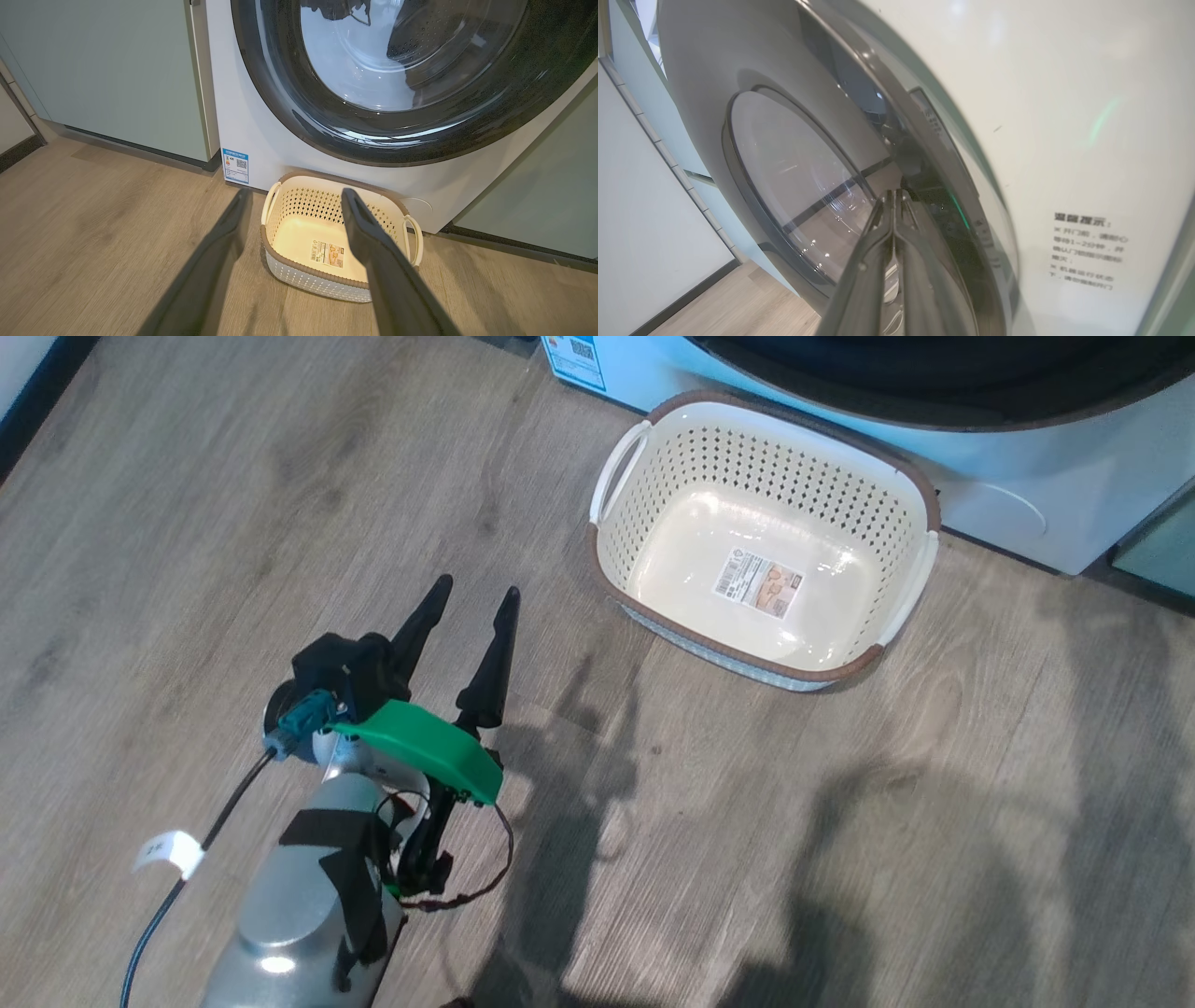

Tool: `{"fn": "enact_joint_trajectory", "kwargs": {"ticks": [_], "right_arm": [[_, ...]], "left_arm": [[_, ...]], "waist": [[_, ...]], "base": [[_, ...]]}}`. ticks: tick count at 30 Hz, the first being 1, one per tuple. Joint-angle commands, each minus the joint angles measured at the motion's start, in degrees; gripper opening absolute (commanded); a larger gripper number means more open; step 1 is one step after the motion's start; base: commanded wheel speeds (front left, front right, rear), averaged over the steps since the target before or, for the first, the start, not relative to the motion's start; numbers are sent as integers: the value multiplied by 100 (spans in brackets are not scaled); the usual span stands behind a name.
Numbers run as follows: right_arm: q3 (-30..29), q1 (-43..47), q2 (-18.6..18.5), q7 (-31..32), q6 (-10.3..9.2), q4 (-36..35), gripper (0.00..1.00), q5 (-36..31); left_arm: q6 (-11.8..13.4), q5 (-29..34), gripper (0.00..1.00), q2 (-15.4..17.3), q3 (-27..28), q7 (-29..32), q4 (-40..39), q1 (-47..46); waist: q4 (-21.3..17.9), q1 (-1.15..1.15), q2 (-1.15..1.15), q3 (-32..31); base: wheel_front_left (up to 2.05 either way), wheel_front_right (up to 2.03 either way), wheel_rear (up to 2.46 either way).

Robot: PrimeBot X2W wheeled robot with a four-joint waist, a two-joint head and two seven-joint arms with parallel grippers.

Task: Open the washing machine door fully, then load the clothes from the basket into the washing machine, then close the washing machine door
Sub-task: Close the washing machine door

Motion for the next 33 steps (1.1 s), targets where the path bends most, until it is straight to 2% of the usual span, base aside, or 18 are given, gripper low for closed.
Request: {"fn": "enact_joint_trajectory", "kwargs": {"ticks": [1, 6, 12, 22, 27, 28, 29, 33], "right_arm": [[-23, -194, 43, -37, 1, -147, 0, -34], [67, 55, 186, -37, 1, -263, 0, -22], [448, 666, 394, -37, 1, -634, 0, -4], [747, 2051, 728, -37, 1, -1232, 2, 200], [778, 2596, 918, -37, 1, -1413, 50, 273], [770, 2688, 947, -37, 1, -1455, 78, 268], [761, 2780, 973, -37, 1, -1495, 98, 262], [619, 3114, 1041, -37, 1, -1650, 100, 175]], "left_arm": [[-6, 41, 100, 125, 173, -36, -130, -116], [-6, 50, 100, 159, 185, -36, -74, -26], [-6, 34, 100, 254, 128, -36, 74, 90], [-6, -13, 100, 671, 126, -36, 306, 358], [-6, -109, 100, 919, 213, -36, 274, 587], [-6, -131, 100, 968, 231, -36, 264, 642], [-6, -154, 100, 1015, 248, -36, 252, 695], [-6, -236, 100, 1180, 351, -36, 164, 842]], "waist": [[-2, 0, 0, -30], [-46, 0, 0, -234], [-124, 0, 0, -682], [-375, 0, 0, -1659], [-671, 0, 0, -2007], [-735, 0, 0, -2069], [-795, 0, 0, -2124], [-1014, 0, 0, -2242]], "base": [[0, 0, 0], [0, 0, 0], [0, 0, 0], [0, 0, 0], [0, 0, 0], [0, 0, 0], [0, 0, 0], [0, 0, 0]]}}
